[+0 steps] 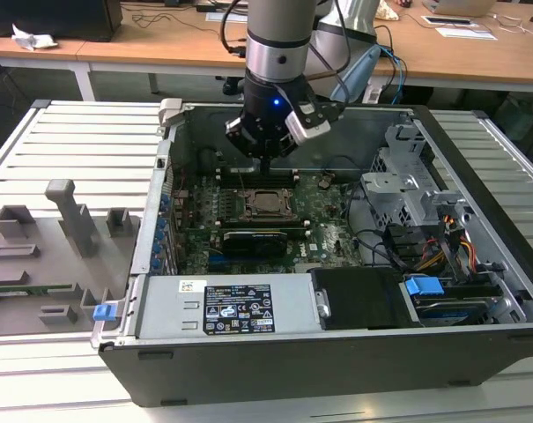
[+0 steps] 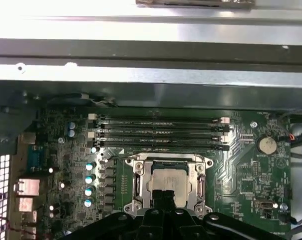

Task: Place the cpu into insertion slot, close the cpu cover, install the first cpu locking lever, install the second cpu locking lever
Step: 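Install the first cpu locking lever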

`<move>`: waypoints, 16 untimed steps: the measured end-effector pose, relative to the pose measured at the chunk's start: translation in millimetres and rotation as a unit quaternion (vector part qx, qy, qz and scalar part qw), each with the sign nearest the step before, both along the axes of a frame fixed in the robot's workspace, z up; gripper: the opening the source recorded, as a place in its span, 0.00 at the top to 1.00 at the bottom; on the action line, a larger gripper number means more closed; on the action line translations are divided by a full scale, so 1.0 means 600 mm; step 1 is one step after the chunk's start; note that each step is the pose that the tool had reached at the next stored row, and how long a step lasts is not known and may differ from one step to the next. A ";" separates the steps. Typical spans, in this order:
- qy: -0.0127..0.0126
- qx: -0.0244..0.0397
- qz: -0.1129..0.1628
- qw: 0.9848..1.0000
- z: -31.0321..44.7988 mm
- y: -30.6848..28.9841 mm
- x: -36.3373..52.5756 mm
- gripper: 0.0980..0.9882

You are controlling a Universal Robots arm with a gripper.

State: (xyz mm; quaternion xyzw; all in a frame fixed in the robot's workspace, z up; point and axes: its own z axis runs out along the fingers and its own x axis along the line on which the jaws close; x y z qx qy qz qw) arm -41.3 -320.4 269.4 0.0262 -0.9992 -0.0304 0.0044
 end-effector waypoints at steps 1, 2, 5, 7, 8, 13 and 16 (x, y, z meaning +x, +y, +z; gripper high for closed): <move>0.000 0.000 0.017 1.000 0.000 0.0000 0.000 0.99; 0.000 0.000 0.030 1.000 0.000 0.0000 0.000 0.99; 0.000 0.000 0.052 0.999 0.000 0.0000 -0.001 0.99; 0.000 0.000 0.057 0.998 0.000 -0.0002 -0.003 0.99; 0.000 0.000 0.058 0.998 0.000 -0.0001 -0.005 0.99; -0.001 0.000 0.060 0.998 0.000 -0.0003 -0.024 0.99; -0.005 0.000 0.060 0.998 0.000 -0.0003 -0.053 0.99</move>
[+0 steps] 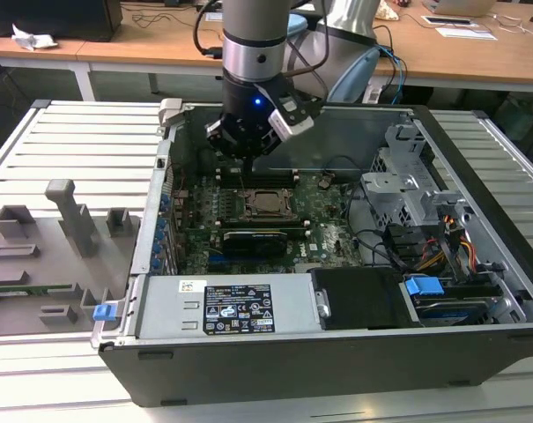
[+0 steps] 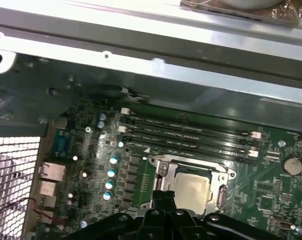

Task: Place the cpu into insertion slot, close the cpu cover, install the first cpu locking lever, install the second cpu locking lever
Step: 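Install the first cpu locking lever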

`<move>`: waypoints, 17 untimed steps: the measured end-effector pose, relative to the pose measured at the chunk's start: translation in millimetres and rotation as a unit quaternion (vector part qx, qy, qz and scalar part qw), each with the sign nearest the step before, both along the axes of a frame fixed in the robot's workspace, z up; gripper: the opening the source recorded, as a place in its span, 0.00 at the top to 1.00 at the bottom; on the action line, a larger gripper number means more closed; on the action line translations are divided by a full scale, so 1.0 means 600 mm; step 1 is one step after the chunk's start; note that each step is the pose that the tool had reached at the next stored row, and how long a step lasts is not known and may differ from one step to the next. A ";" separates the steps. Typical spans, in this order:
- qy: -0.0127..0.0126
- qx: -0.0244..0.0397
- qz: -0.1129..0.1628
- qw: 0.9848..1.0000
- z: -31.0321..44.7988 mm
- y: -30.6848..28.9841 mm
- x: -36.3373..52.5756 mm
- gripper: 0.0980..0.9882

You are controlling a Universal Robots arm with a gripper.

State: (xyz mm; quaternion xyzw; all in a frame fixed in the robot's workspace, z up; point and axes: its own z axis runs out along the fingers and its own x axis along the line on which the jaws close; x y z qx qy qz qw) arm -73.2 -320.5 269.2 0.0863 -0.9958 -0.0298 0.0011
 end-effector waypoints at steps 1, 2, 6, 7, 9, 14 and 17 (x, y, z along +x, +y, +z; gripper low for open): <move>-0.001 0.000 0.000 1.000 -0.001 0.0007 -0.009 0.99; -0.001 0.000 -0.002 1.000 -0.002 0.0014 -0.012 0.99; -0.001 0.003 -0.009 1.000 -0.007 0.0033 -0.025 0.99; -0.001 0.003 -0.009 1.000 -0.007 0.0032 -0.027 0.99; -0.001 0.003 -0.009 1.000 -0.008 0.0033 -0.029 0.99; -0.001 0.004 -0.009 1.000 -0.009 0.0033 -0.041 0.99; -0.001 0.004 -0.009 1.000 -0.011 0.0034 -0.048 0.99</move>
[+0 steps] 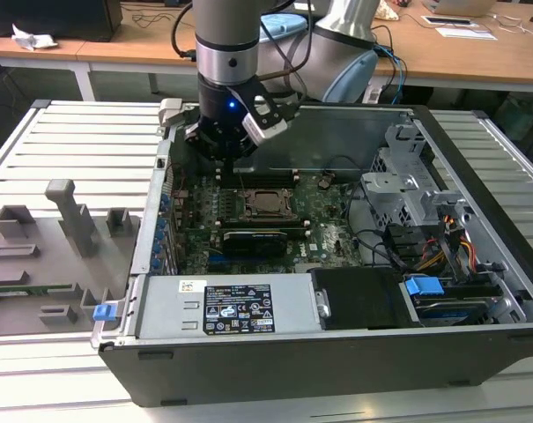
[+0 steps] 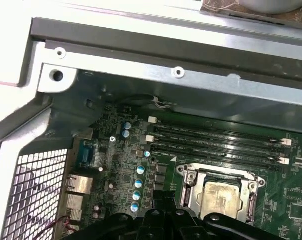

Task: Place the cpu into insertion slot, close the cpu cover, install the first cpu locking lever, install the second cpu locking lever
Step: 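Install the first cpu locking lever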

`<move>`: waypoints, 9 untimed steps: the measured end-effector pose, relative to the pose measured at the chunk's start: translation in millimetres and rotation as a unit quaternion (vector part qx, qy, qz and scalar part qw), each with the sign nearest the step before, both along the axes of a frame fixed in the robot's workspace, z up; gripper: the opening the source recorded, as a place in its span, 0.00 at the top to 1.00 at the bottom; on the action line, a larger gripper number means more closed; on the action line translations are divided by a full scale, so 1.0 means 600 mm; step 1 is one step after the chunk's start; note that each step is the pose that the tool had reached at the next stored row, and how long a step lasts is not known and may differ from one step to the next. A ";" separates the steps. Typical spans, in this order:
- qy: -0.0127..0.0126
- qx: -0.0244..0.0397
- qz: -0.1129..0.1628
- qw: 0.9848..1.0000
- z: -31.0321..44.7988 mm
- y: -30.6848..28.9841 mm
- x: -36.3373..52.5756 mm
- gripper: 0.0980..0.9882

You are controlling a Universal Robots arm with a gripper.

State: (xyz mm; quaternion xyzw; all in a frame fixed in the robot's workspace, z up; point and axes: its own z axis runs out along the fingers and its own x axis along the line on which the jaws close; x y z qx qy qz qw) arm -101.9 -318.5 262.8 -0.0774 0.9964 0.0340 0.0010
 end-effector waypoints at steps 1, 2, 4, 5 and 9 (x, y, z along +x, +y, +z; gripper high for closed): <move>0.000 0.000 0.000 1.000 0.000 0.0009 -0.001 0.99; 0.000 0.000 0.000 1.000 0.000 0.0020 -0.002 0.99; 0.000 0.000 0.000 1.000 -0.001 0.0087 -0.002 0.99; 0.000 0.000 -0.001 1.000 -0.003 0.0170 -0.003 0.99; 0.000 0.000 -0.010 1.000 -0.005 0.0259 0.005 0.99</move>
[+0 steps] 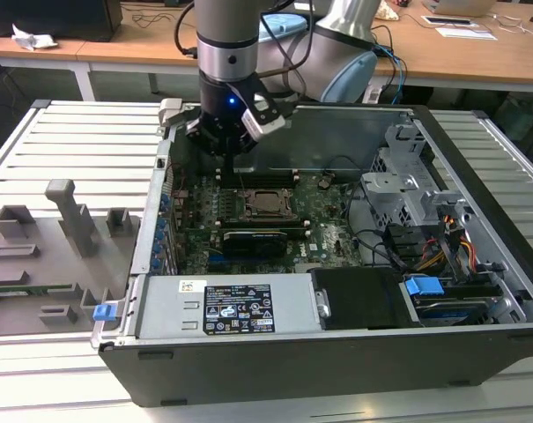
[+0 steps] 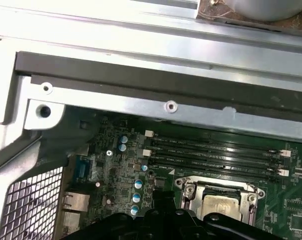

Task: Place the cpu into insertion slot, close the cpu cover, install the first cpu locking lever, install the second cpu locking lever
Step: 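Install the first cpu locking lever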

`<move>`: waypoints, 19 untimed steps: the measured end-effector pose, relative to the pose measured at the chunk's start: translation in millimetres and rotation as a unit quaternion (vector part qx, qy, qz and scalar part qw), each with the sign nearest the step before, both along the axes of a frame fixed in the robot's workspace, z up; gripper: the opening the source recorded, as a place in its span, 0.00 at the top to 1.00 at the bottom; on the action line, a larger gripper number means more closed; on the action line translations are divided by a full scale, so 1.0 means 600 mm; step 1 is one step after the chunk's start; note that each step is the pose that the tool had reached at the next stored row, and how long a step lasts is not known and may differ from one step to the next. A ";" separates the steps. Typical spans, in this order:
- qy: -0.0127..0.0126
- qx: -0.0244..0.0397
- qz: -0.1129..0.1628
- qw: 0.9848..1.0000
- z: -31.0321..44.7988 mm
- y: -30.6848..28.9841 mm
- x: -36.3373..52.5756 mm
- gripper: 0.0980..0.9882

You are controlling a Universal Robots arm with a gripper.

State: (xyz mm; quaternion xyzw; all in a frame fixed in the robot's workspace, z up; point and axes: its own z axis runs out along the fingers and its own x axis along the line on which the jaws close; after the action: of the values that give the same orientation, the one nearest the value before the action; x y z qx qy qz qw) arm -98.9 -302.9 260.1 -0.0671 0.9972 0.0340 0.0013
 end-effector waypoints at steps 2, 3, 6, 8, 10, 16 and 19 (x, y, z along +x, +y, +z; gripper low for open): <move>0.000 0.000 -0.001 1.000 0.000 0.0019 0.004 0.99; 0.000 0.000 -0.001 1.000 0.000 0.0028 0.007 0.99; 0.000 0.000 -0.002 1.000 -0.001 0.0031 0.010 0.99; 0.000 0.000 -0.003 1.000 -0.001 0.0032 0.013 0.99; 0.000 0.000 -0.004 1.000 -0.001 0.0032 0.019 0.99; 0.000 0.000 -0.006 1.000 -0.001 0.0032 0.037 0.99; 0.000 0.000 -0.007 1.000 -0.002 0.0032 0.046 0.99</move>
State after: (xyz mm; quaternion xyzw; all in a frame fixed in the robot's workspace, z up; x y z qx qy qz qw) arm -71.3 -301.0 259.2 -0.0602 0.9976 0.0340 0.0015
